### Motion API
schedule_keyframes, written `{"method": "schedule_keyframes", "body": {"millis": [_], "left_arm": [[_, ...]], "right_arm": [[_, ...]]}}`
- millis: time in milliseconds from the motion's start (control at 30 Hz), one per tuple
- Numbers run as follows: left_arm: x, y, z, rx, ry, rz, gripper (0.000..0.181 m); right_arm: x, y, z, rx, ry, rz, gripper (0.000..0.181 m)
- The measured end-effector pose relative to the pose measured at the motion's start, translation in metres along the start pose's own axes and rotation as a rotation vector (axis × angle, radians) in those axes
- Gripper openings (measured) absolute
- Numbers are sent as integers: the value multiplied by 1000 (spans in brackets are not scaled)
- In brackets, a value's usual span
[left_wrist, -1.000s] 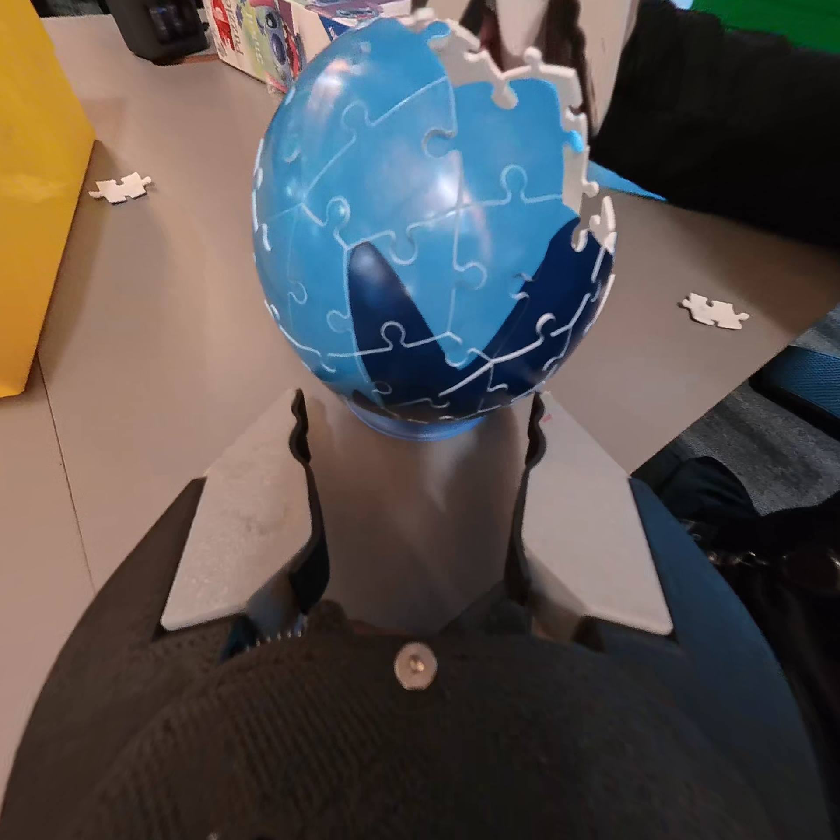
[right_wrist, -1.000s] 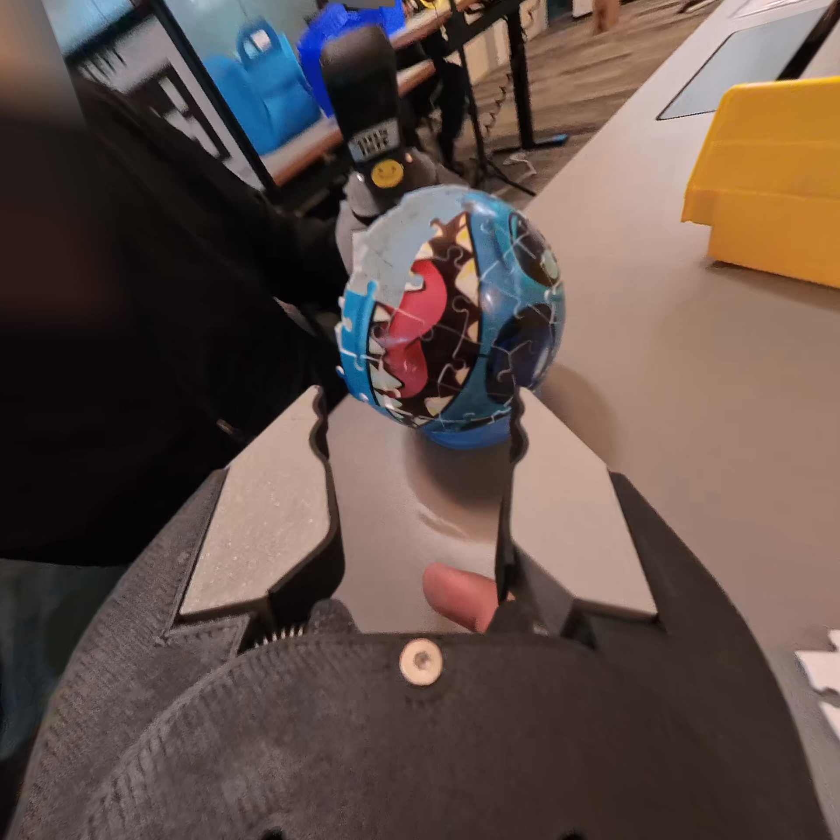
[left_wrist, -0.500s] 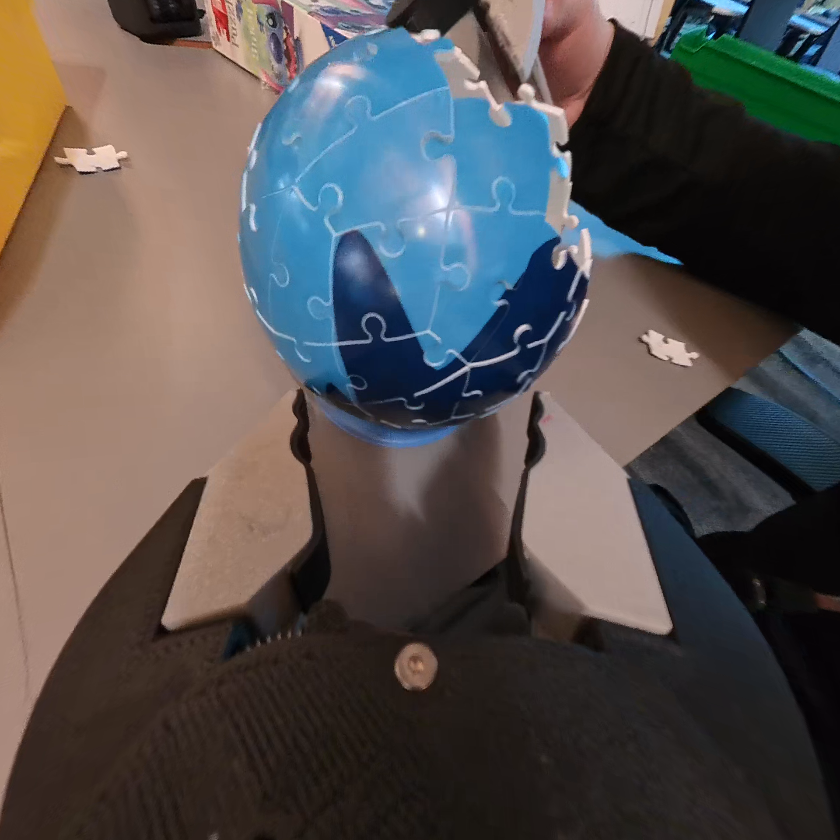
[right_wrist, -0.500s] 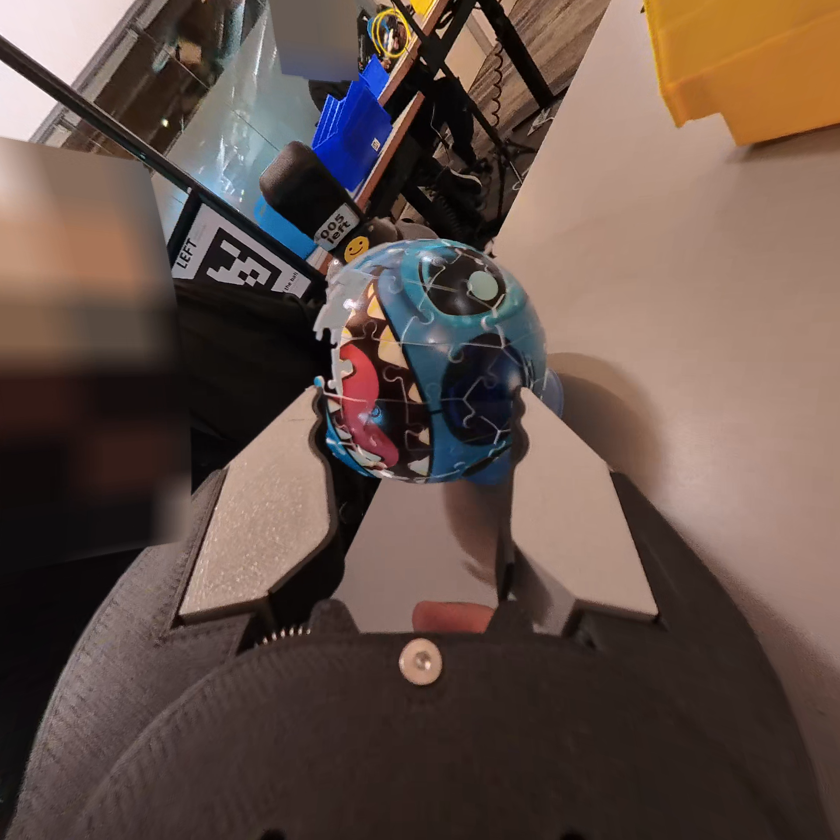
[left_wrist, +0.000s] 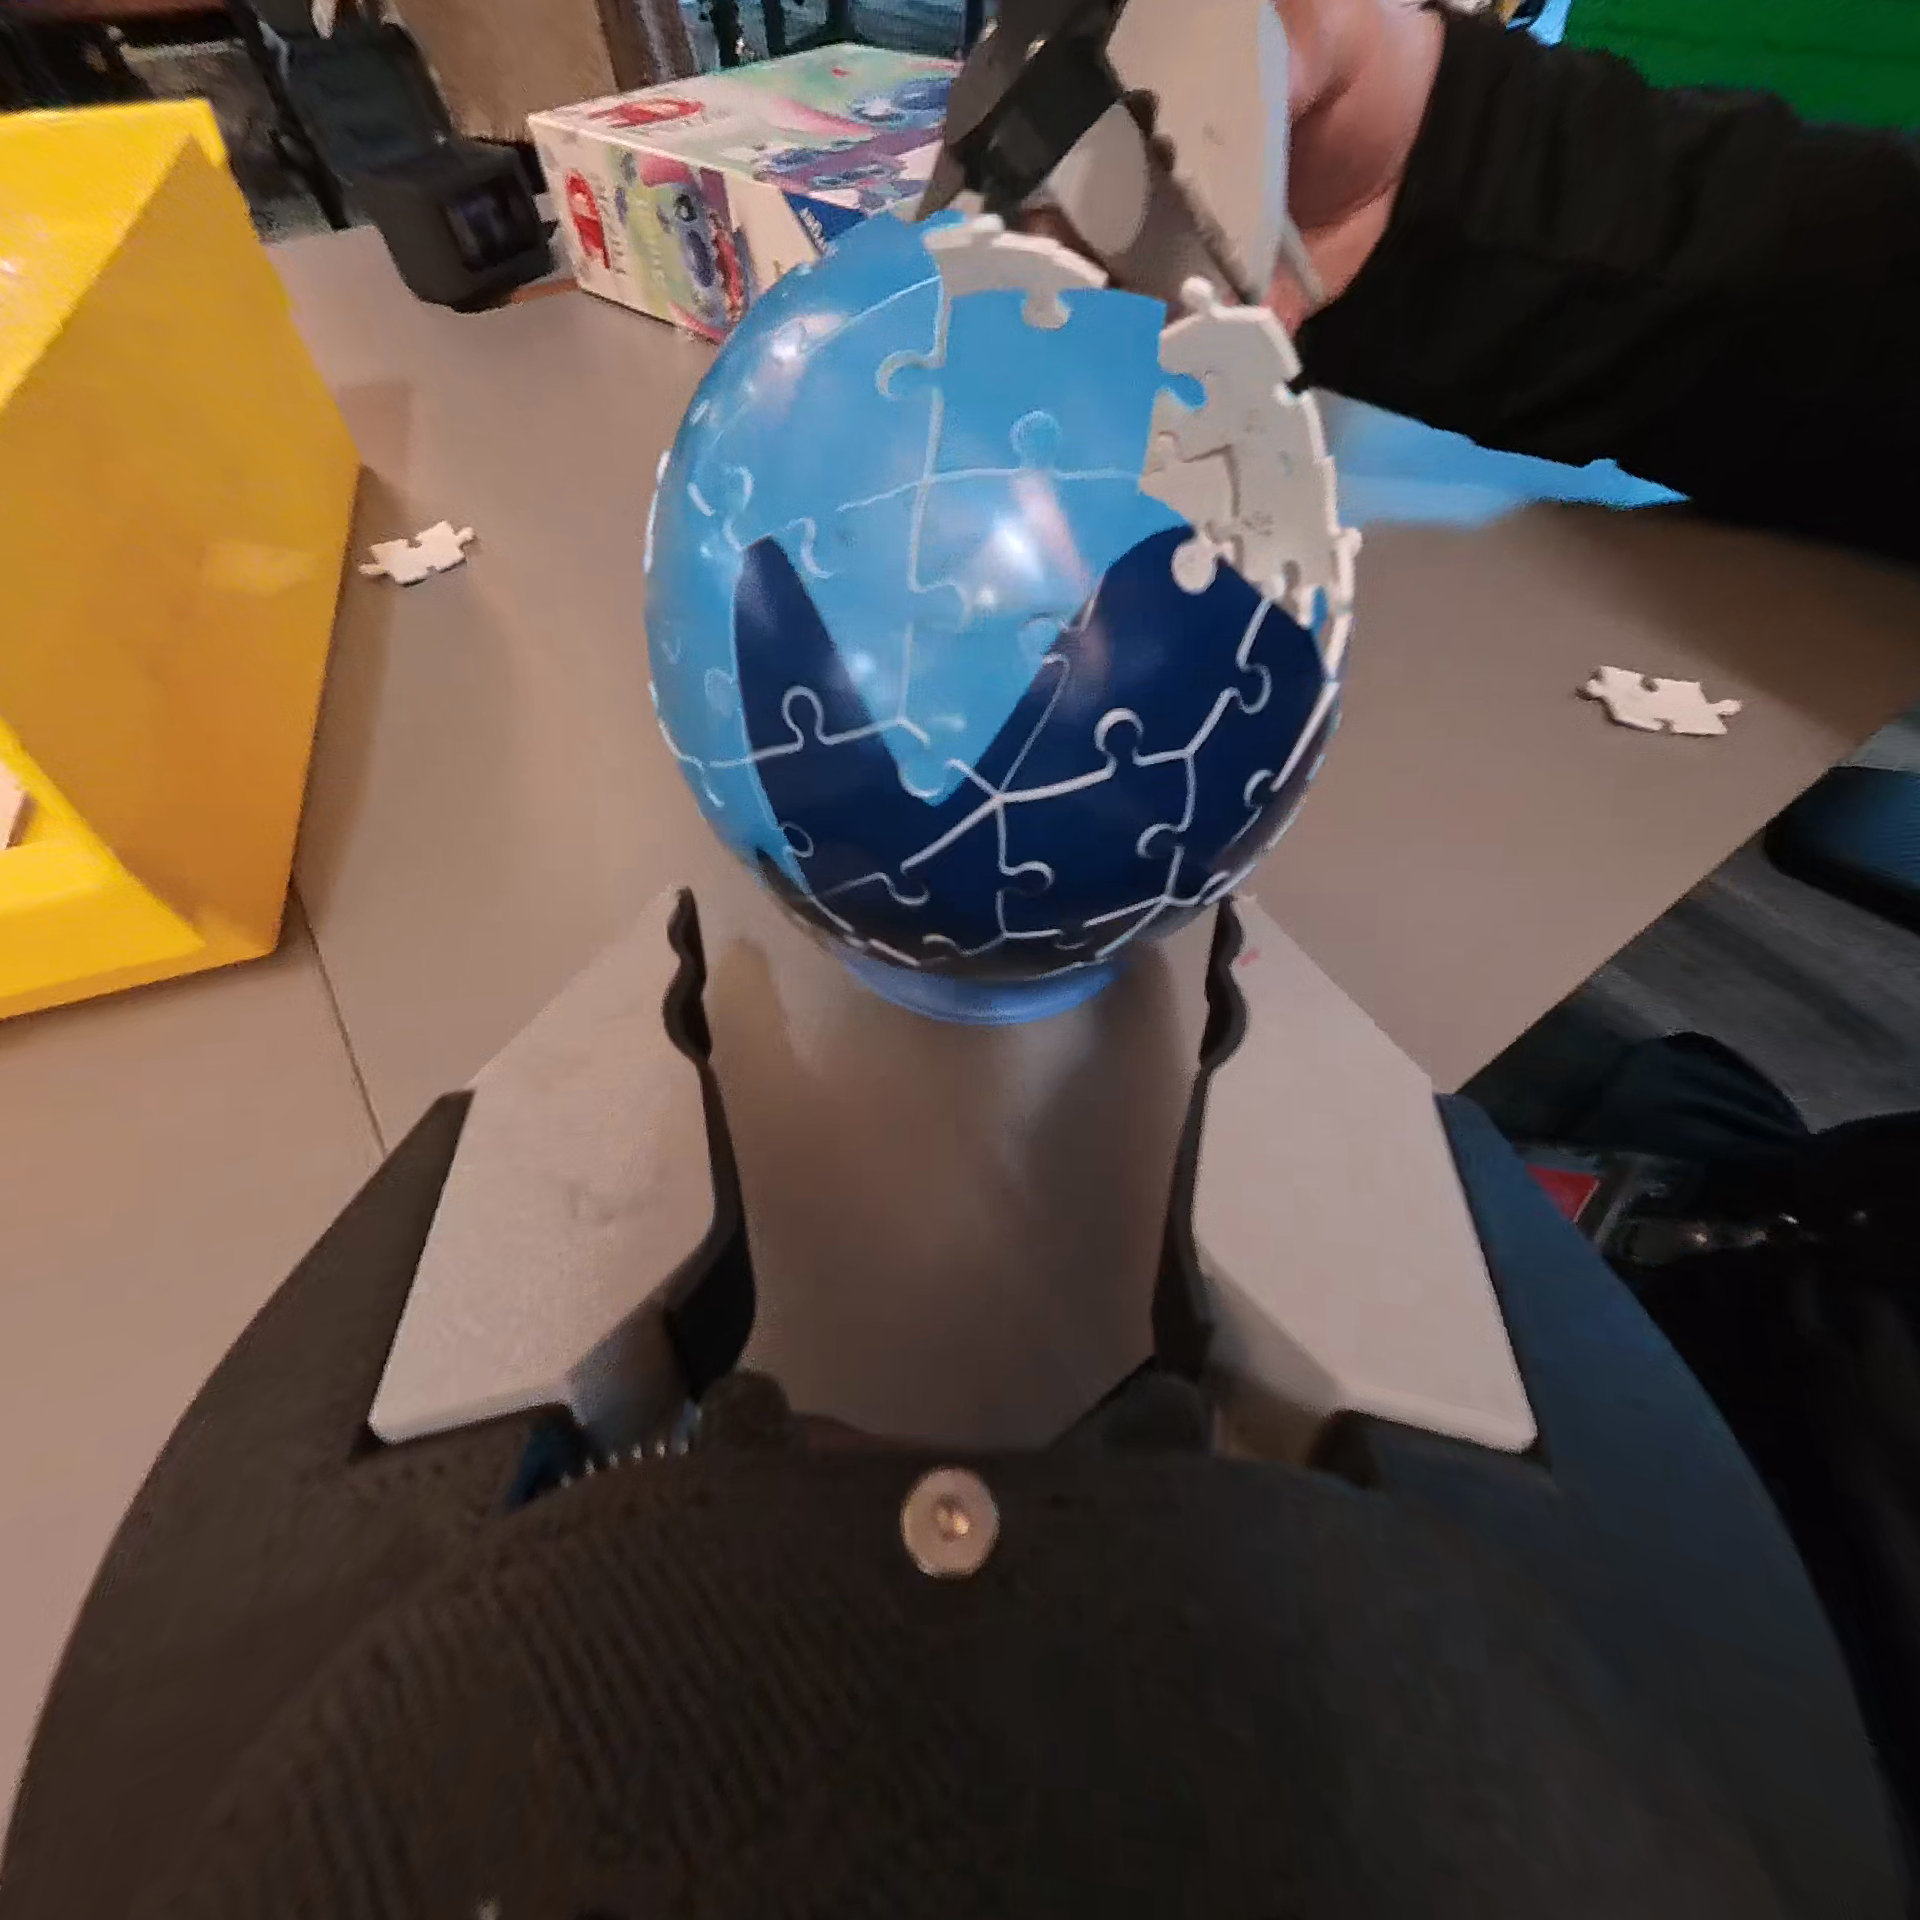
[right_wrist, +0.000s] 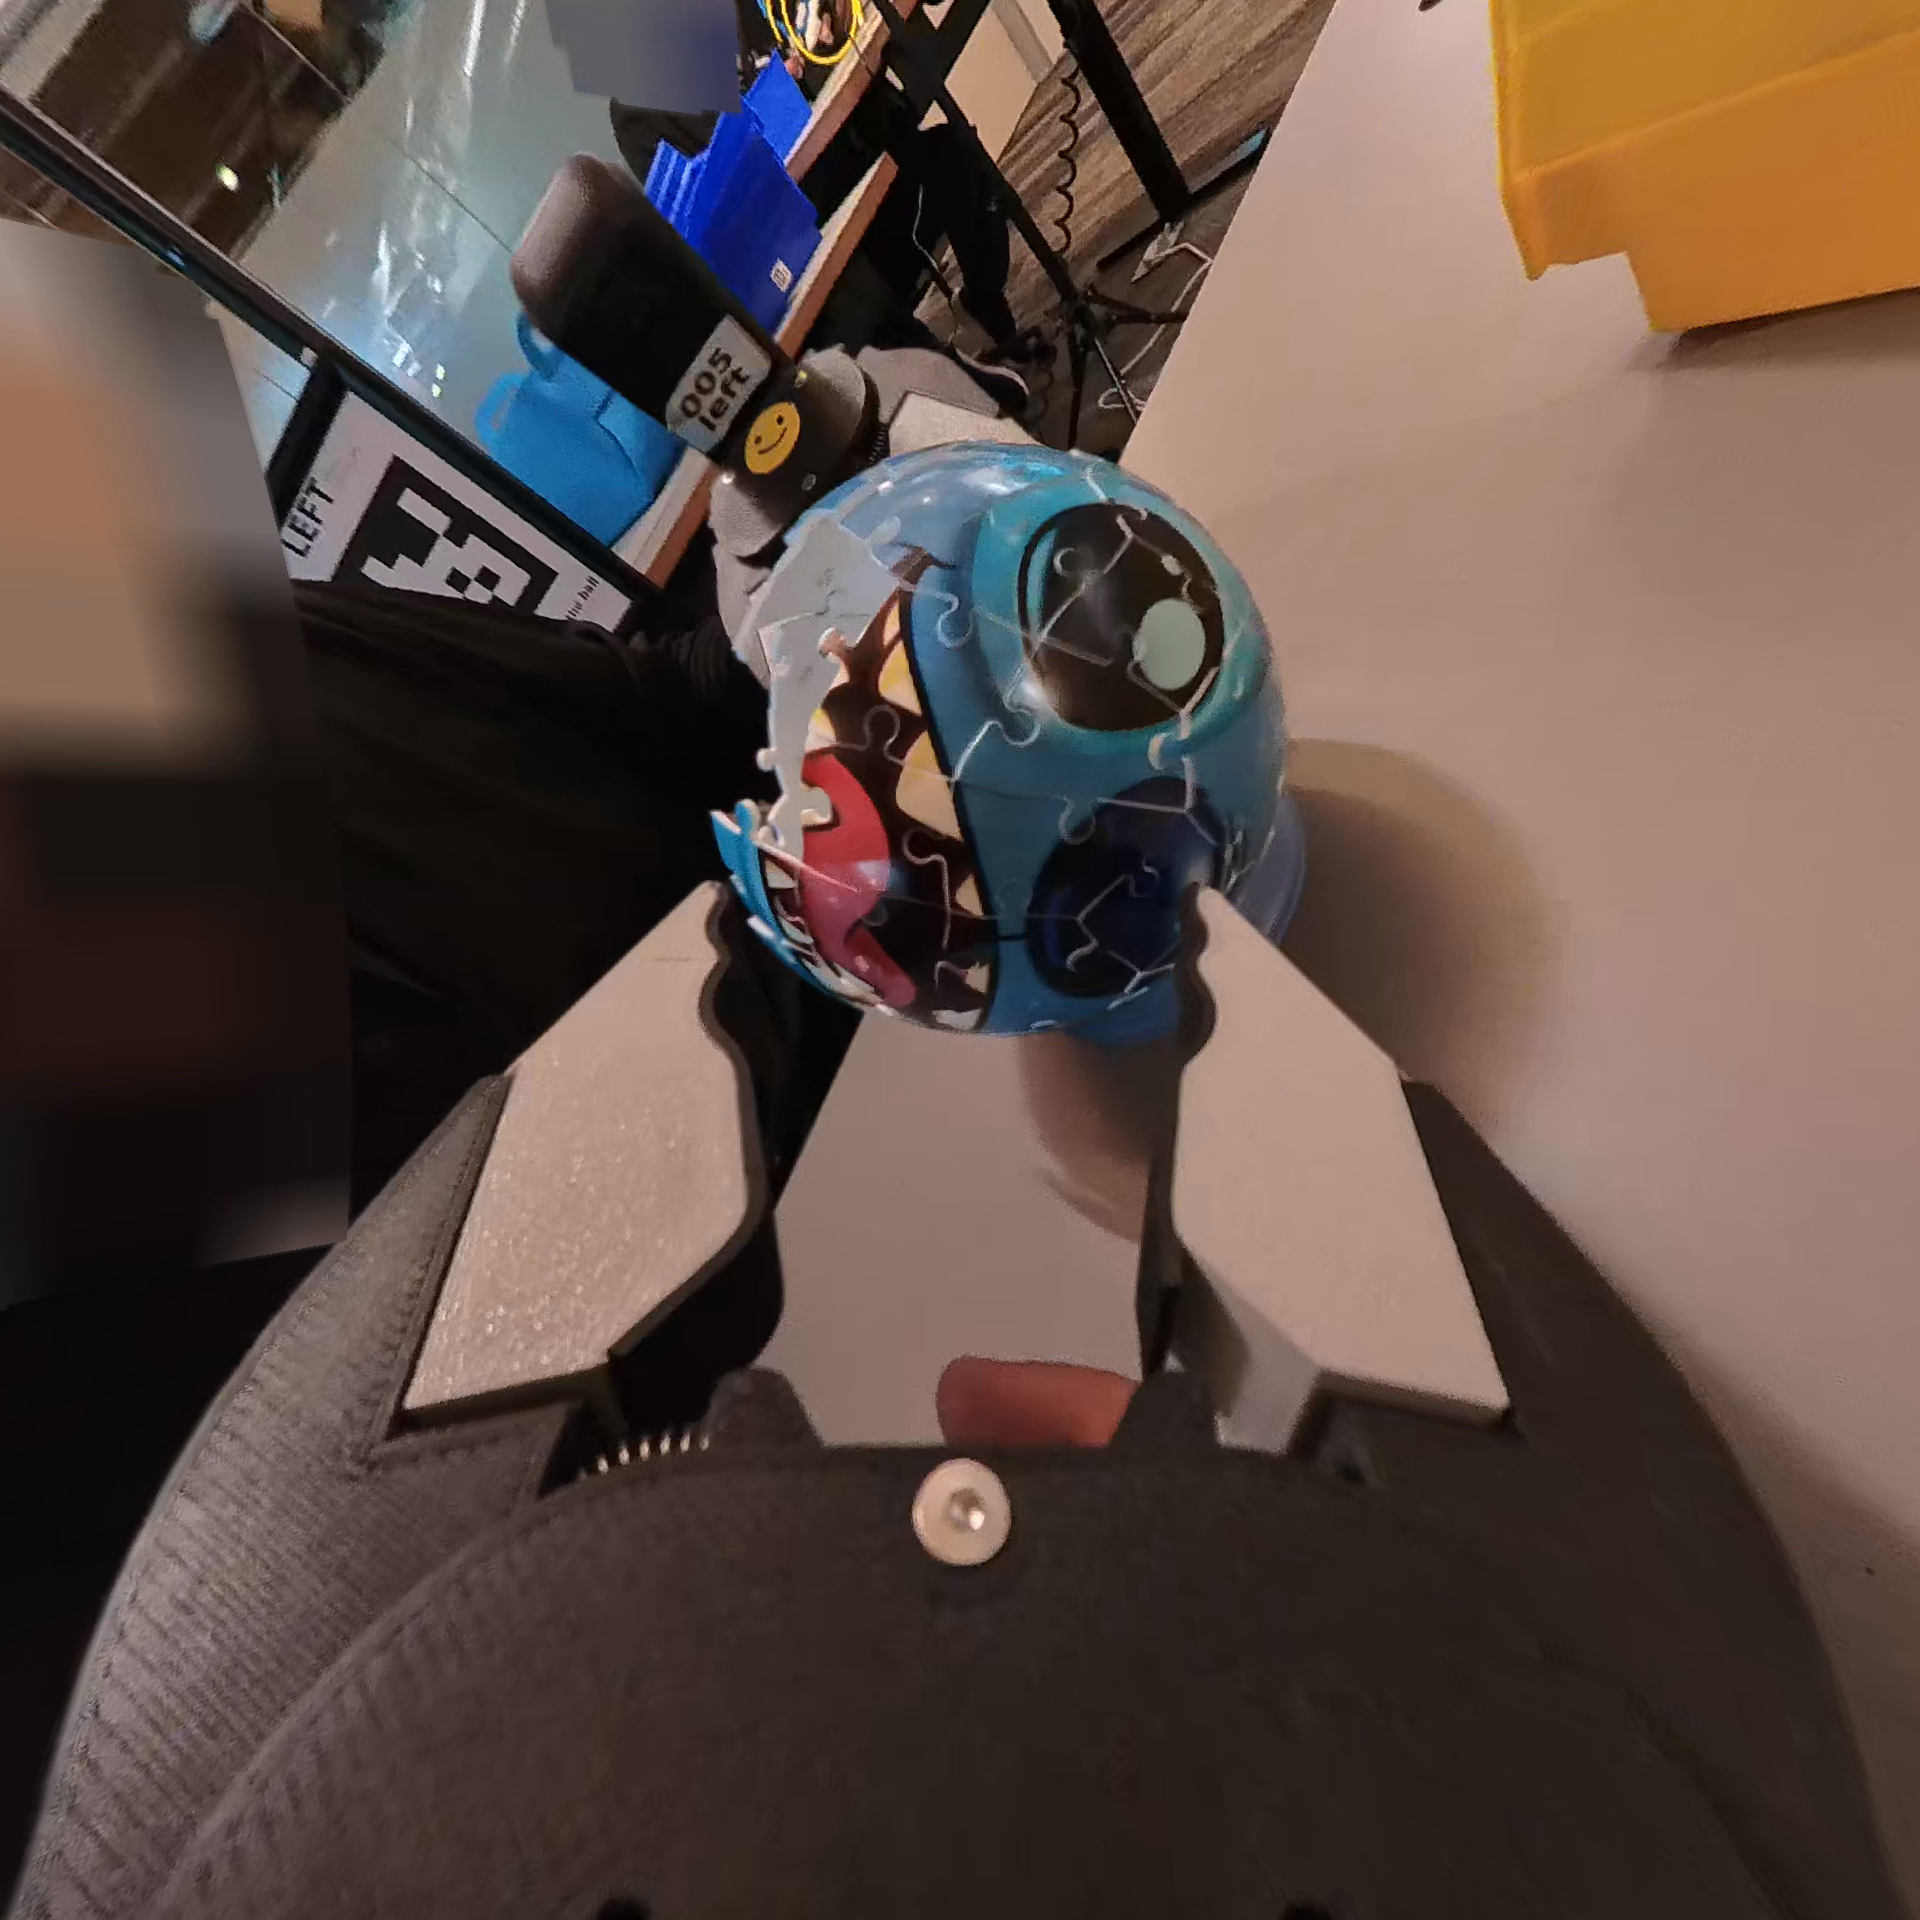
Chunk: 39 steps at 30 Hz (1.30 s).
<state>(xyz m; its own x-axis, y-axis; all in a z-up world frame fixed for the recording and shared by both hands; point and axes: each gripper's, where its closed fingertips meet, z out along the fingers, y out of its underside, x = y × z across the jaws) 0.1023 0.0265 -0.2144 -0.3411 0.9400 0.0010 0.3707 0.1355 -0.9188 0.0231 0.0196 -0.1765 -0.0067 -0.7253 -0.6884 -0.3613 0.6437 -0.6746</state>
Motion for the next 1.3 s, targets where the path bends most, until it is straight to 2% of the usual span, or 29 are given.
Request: {"method": "schedule_keyframes", "body": {"millis": [167,333,533,900,1033,1300], "left_arm": [[23,-4,-15,17,189,-205,96],[20,-5,-5,4,184,-332,96],[17,-3,5,-30,181,-361,95],[-8,-19,2,14,106,-128,95],[-18,-16,-2,25,91,20,94],[-32,-10,-5,10,64,202,94]], "right_arm": [[6,-8,-7,58,-4,64,81],[11,-2,5,37,-19,130,82],[10,0,8,24,-10,113,83],[23,-16,14,84,122,19,85],[25,-18,19,88,165,-88,85],[32,-22,26,119,243,-192,87]]}}
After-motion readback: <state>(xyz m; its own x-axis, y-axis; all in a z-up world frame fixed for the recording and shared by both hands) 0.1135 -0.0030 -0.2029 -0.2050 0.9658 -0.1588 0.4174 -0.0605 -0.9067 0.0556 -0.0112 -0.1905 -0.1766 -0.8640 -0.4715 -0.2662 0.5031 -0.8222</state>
